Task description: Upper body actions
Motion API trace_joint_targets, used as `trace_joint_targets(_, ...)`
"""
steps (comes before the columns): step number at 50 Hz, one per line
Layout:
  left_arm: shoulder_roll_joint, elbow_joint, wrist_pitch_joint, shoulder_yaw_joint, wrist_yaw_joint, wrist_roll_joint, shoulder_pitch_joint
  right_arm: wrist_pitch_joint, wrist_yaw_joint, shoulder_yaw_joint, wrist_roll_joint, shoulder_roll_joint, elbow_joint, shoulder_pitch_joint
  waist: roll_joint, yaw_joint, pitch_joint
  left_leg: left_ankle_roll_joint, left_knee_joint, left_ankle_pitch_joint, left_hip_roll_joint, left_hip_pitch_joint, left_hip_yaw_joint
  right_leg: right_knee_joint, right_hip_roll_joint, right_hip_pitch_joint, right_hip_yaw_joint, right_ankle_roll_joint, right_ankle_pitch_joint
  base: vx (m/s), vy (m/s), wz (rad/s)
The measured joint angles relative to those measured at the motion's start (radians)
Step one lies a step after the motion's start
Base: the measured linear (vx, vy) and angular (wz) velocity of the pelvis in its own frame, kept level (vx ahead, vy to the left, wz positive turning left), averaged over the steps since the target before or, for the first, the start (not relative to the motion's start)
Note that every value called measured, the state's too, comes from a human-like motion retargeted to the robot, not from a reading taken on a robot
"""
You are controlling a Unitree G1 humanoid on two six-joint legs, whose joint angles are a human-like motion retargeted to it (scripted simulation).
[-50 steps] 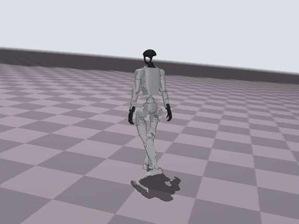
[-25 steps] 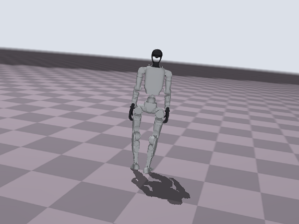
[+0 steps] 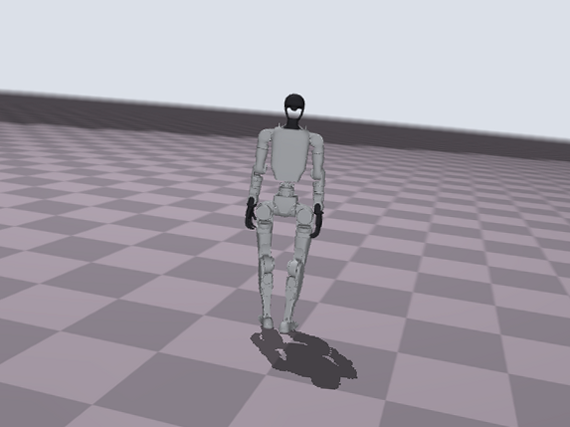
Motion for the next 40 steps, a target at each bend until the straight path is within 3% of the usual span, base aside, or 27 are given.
trace_joint_targets(8,0.043,0.016,0.019,0.014,-0.002,0.02,0.005,-0.025,0.03,0.057,-0.005,0.041,-0.05,-0.021,0.002,-0.03,0.039,-0.007,0.02,0.03,0.039,-0.03,-0.111,0.169,0.016,-0.029,0.007,0.019,0.024,0.05,-0.05,0.93)
trace_joint_targets(10,0.048,0.016,0.021,0.019,0.005,0.026,0.006,-0.028,0.04,0.065,-0.011,0.042,-0.056,-0.02,-0.001,-0.031,0.046,-0.009,0.021,0.043,0.04,-0.036,-0.149,0.188,0.025,-0.04,0.075,0.01,0.037,0.06,-0.06,1.5)
trace_joint_targets(12,0.051,0.014,0.02,0.021,0.002,0.023,0.011,-0.028,0.043,0.066,-0.027,0.038,-0.059,-0.018,-0.007,-0.021,0.051,-0.009,0.022,0.064,0.033,-0.051,-0.198,0.188,0.048,-0.057,0.247,0.024,0.06,0.07,-0.06,2.07)
trace_joint_targets(17,0.07,0.007,0.017,0.028,-0.01,0.011,0.01,-0.028,0.033,0.055,-0.051,0.022,-0.064,-0.015,-0.027,-0.047,0.056,-0.007,0.024,0.118,-0.008,-0.105,-0.341,0.132,0.049,-0.051,0.468,0.116,0.068,0.02,-0.04,2.43)
trace_joint_targets(20,0.086,-0.006,0.016,0.038,-0.009,0.014,0.008,-0.027,0.033,0.052,-0.043,0.012,-0.06,-0.018,-0.036,-0.032,0.062,-0.011,0.017,0.152,-0.034,-0.135,-0.419,0.095,0.026,-0.039,0.421,0.128,0.047,-0.07,-0.05,1.93)
trace_joint_targets(23,0.109,-0.023,0.011,0.054,-0.01,0.005,0.002,-0.021,0.036,0.054,-0.029,-0.001,-0.053,-0.041,-0.057,0.042,0.078,-0.029,0.0,0.199,-0.056,-0.168,-0.428,0.041,0.013,-0.029,0.268,0.067,0.031,-0.19,-0.05,1.45)
trace_joint_targets(26,0.122,-0.027,0.009,0.055,-0.005,-0.004,-0.015,-0.02,0.036,0.034,-0.032,-0.014,-0.059,-0.069,-0.059,0.086,0.11,-0.035,-0.005,0.228,-0.077,-0.208,-0.453,0.012,-0.005,-0.02,0.172,0.067,0.039,-0.25,-0.05,1.55)
trace_joint_targets(28,0.116,-0.017,0.007,0.063,0.019,-0.017,-0.025,-0.025,0.036,0.029,-0.041,-0.029,-0.073,-0.086,-0.061,0.104,0.138,0.027,-0.014,0.208,-0.089,-0.235,-0.438,-0.005,-0.031,-0.007,0.081,0.072,0.036,-0.28,-0.03,2.19)
trace_joint_targets(32,0.096,0.011,-0.001,0.078,0.034,-0.057,-0.015,-0.021,0.012,0.047,-0.064,-0.052,-0.092,-0.09,-0.067,0.069,0.142,0.1,-0.043,0.092,0.003,-0.256,-0.062,-0.021,-0.058,0.009,-0.086,0.076,0.015,-0.19,0.11,2.5)
trace_joint_targets(37,0.073,0.01,-0.008,0.075,0.046,-0.036,-0.011,-0.033,-0.027,0.025,-0.035,-0.05,-0.078,-0.072,-0.09,0.015,0.132,0.052,-0.042,-0.011,0.089,-0.188,0.493,-0.035,-0.097,0.033,-0.322,0.103,-0.017,-0.12,0.13,3.02)
trace_joint_targets(40,0.059,0.011,-0.016,0.063,0.058,-0.022,-0.002,-0.034,0.011,-0.001,-0.024,-0.038,-0.059,-0.04,-0.11,0.023,0.108,0.044,-0.015,-0.019,0.096,-0.144,0.643,-0.051,-0.116,0.055,-0.455,0.128,-0.032,0.09,0.15,3.06)
